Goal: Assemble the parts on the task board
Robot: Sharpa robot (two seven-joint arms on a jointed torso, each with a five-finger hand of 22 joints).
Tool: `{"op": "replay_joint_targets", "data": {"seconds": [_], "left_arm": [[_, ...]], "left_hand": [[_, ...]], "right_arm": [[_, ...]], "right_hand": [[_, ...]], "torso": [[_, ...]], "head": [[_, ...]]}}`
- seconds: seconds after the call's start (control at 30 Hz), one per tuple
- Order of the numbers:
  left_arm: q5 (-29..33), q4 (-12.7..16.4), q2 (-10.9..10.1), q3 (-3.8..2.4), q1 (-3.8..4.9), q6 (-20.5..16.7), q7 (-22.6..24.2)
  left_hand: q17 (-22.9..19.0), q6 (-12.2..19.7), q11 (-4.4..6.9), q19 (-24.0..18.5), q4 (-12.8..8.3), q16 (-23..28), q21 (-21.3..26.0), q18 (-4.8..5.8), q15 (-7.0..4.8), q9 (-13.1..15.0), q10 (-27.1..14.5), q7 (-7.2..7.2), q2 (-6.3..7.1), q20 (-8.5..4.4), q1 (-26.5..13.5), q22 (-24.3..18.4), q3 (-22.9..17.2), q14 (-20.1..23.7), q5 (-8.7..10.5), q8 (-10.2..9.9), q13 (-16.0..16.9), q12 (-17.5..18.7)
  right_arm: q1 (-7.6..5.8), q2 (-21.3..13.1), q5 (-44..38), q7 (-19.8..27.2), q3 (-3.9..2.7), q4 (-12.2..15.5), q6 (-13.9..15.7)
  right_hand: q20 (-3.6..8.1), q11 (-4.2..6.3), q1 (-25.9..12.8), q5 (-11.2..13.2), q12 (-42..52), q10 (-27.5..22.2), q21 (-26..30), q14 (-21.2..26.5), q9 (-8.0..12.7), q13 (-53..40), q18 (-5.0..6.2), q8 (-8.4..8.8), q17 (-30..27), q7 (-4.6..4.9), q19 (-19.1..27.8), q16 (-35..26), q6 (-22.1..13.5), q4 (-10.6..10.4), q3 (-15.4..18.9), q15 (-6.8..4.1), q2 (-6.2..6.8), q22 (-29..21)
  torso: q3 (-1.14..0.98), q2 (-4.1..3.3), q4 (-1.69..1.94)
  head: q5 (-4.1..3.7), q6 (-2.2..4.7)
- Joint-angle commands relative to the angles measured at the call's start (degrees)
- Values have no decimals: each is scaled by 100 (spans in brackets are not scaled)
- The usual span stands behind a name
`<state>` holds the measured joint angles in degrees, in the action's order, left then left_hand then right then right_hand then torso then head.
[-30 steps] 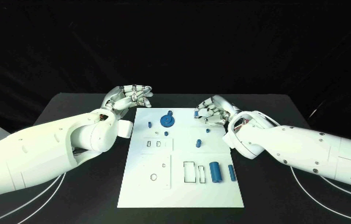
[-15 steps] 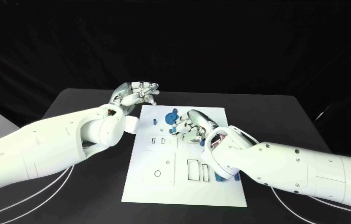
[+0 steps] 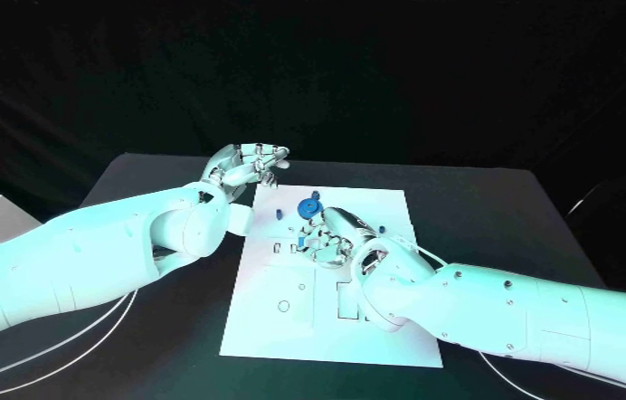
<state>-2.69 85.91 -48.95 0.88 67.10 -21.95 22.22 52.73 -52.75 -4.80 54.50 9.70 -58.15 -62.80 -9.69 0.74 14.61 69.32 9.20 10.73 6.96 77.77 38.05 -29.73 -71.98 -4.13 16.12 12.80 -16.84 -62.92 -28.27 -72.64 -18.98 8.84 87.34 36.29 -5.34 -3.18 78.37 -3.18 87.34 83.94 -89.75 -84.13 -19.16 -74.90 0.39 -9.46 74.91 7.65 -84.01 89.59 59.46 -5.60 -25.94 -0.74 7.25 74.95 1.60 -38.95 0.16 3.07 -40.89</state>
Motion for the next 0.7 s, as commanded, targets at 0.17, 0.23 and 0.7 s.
{"op": "replay_joint_targets", "data": {"seconds": [0.17,0.23,0.7], "left_arm": [[-76,13,15,-4,4,40,-42],[-83,16,16,-4,4,48,-48],[-97,29,13,-4,5,69,-71]], "left_hand": [[74,10,38,61,-37,-83,-77,16,2,5,-38,-38,-3,7,-76,93,6,-35,27,13,55,-67],[98,6,40,100,-38,-108,-118,27,2,6,-45,-39,-8,5,-77,158,4,-42,26,15,70,-85],[117,-1,42,139,-41,-133,-174,38,-1,8,-61,-41,-8,2,-80,230,5,-40,26,16,104,-125]], "right_arm": [[44,92,-327,-151,11,-111,-179],[56,118,-345,-163,15,-145,-199],[102,205,-487,-245,34,-299,-295]], "right_hand": [[31,51,-71,-19,39,460,-25,-567,-11,-1338,-39,-34,1425,-33,-599,7,11,7,-30,-45,16,1505],[32,52,-84,-19,35,458,-25,-565,-11,-1335,-39,-35,1416,-34,-599,3,11,6,-29,-46,23,1505],[34,53,-129,-19,31,456,-25,-565,-11,-1333,-39,-34,1415,-34,-599,3,0,9,-23,-48,60,1505]], "torso": [[-3,-7,-4],[-3,-5,-1],[1,-2,-1]], "head": [[20,-31],[25,-37],[35,-73]]}}
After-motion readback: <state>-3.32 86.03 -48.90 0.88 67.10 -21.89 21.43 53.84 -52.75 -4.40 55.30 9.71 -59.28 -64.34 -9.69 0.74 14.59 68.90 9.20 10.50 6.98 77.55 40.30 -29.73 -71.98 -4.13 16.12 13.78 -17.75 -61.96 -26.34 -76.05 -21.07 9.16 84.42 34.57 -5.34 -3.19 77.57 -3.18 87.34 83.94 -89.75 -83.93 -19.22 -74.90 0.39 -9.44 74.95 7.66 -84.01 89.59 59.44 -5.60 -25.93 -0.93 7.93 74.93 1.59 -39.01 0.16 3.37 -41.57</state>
